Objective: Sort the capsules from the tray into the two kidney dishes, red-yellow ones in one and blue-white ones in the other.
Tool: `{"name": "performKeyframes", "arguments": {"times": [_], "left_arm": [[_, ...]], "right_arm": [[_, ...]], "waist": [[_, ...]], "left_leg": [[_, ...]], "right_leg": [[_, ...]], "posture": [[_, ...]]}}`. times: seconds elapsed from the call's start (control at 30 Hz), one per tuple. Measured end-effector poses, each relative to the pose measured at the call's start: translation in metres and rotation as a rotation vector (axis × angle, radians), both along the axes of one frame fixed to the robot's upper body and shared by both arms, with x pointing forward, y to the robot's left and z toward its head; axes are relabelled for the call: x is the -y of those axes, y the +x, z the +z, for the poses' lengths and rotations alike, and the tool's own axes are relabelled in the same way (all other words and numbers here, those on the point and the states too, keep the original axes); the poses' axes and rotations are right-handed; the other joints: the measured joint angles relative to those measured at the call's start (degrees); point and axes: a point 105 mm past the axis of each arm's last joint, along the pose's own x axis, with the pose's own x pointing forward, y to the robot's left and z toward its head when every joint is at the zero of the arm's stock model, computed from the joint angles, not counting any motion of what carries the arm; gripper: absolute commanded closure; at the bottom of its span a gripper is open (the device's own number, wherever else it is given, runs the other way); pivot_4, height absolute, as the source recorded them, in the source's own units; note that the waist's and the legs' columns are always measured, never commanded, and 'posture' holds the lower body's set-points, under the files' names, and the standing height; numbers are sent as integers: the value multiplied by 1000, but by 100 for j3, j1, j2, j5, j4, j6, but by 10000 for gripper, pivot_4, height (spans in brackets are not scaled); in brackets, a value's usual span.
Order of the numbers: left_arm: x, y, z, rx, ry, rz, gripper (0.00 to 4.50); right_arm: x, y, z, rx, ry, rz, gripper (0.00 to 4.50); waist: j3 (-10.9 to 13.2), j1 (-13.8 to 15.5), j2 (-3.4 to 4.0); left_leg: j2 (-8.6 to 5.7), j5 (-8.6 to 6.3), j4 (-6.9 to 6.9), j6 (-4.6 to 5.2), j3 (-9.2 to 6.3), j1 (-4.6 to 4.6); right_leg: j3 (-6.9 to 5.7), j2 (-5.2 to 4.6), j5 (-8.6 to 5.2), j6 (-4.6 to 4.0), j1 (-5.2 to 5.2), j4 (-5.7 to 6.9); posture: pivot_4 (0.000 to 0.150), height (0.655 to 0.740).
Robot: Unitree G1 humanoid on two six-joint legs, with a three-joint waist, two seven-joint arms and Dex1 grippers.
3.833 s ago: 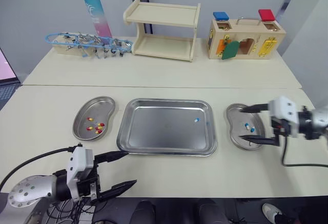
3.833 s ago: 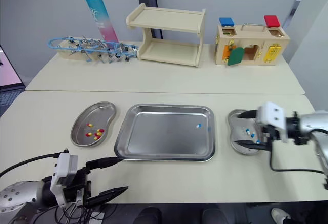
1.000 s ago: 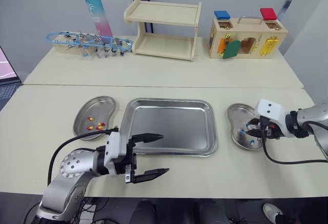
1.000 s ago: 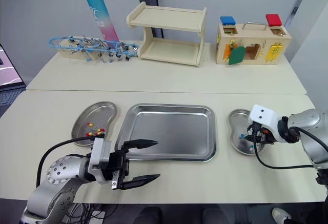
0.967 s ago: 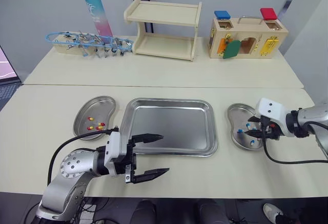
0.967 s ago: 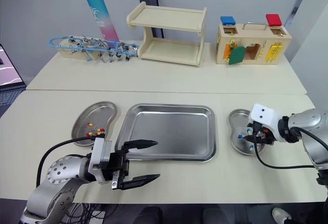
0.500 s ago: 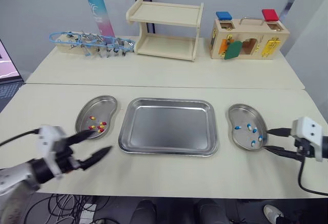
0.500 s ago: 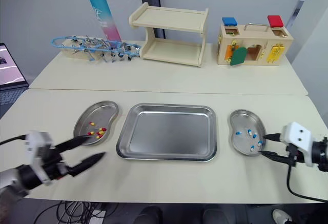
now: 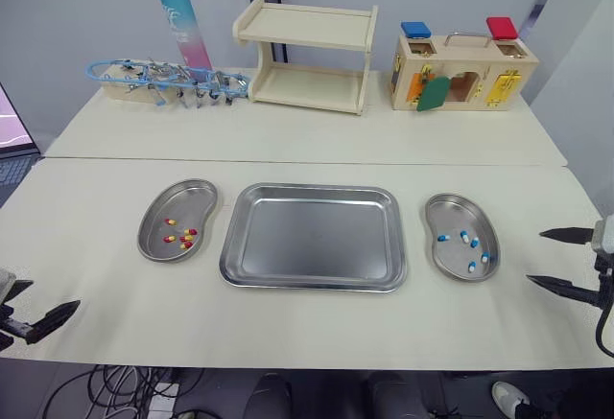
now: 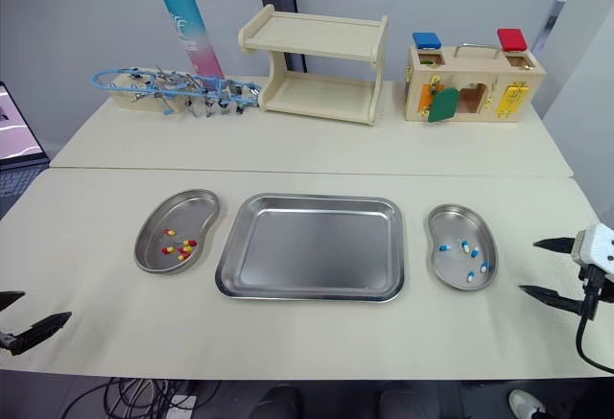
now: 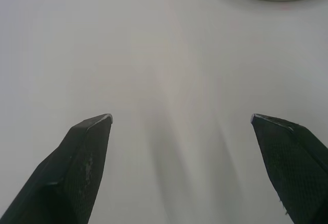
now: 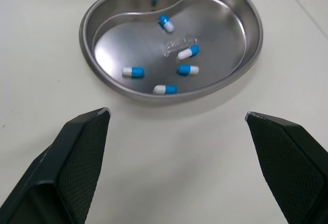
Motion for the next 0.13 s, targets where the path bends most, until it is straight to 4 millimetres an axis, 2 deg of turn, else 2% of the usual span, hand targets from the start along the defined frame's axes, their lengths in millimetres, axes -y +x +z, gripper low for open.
{"name": "performKeyframes", "arguments": {"times": [0.13], "left_arm": [[1,4,0,-14,-16,-25,0]], "right_arm": [[-3,2,-6,-15,0,7,213]], "waist": [[0,3,1]], "left_leg": [[0,0,-2,0,0,-1]], "right_leg": [[-1,0,0,0,-3,0]], "posture": [[1500,7400]]}}
